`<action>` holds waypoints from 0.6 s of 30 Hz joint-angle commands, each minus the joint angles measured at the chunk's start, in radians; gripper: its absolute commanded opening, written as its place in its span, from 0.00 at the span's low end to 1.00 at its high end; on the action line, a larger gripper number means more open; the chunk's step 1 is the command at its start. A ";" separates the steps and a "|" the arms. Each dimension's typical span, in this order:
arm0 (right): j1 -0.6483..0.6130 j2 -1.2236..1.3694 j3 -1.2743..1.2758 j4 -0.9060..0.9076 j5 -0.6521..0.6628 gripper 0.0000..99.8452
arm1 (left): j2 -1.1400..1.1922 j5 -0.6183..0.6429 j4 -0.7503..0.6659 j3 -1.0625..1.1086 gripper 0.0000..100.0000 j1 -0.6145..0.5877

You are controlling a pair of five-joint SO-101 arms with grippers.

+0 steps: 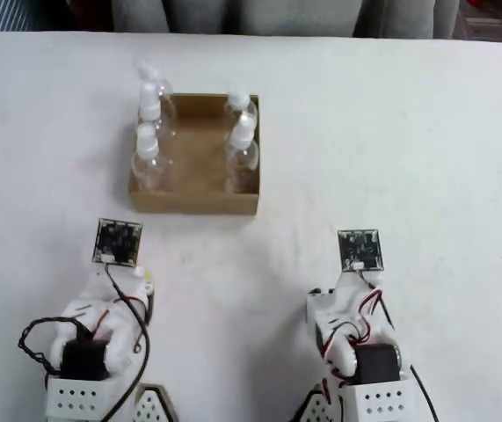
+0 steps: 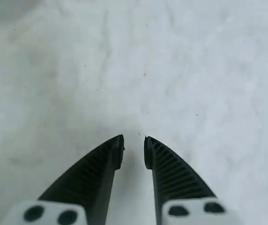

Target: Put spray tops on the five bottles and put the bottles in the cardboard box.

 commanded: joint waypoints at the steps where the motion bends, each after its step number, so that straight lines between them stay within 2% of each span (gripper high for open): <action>1: 0.007 -0.004 0.009 0.005 -0.012 0.04 | -0.004 -0.008 0.008 -0.002 0.02 -0.007; 12: 0.007 -0.004 0.009 0.005 -0.012 0.04 | -0.004 -0.018 0.041 -0.002 0.02 0.010; 18: 0.007 -0.004 0.009 0.005 -0.012 0.04 | -0.004 -0.161 0.061 -0.002 0.02 0.013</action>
